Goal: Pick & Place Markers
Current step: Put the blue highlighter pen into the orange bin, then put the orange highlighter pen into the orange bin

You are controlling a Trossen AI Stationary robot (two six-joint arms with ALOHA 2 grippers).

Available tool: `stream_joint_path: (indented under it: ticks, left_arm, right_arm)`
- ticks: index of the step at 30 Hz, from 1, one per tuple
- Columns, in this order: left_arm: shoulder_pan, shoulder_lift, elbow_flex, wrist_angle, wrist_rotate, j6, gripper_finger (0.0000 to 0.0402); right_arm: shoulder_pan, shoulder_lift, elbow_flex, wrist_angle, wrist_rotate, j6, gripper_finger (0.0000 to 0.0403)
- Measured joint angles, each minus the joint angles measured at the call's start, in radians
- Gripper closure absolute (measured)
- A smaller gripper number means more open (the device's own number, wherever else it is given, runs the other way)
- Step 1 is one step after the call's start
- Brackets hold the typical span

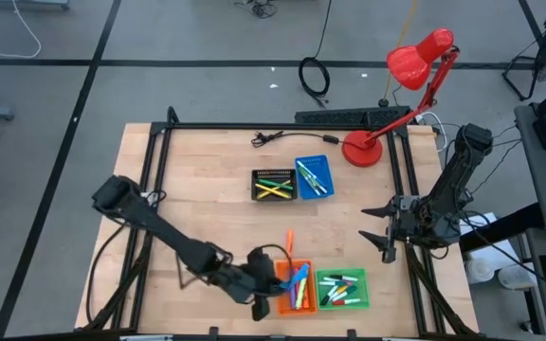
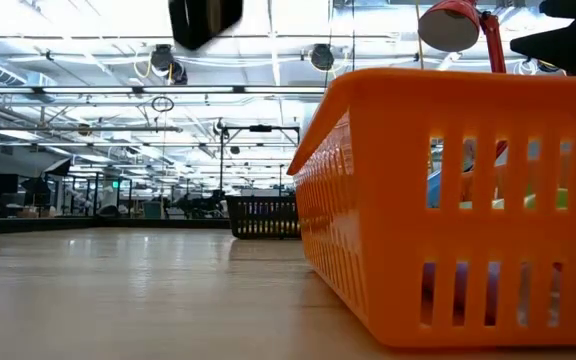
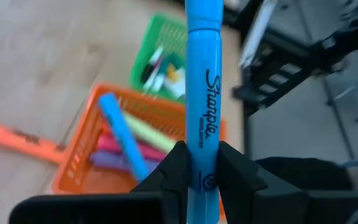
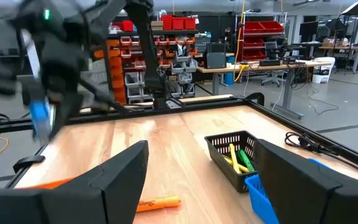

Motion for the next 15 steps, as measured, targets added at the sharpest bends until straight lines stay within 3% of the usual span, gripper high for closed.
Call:
stream_joint_path:
  ticks: [2,10,15]
  left_arm:
    - [0.011,0.041,0.0,0.002,0.012,-0.019,0.0341]
    - [0.092,0.159,0.0,0.061,0.223,-0.115,0.0334]
    - [0.113,0.166,0.002,0.059,0.33,-0.149,0.0236]
  right_arm:
    - [-0.007,0.0,0.0,0.001,0.0,0.0,0.0124]
    - [-0.02,0.0,0.0,-0.005,-0.005,0.0,0.0124]
    - [-0.02,0.0,0.0,-0.007,-0.005,0.001,0.0124]
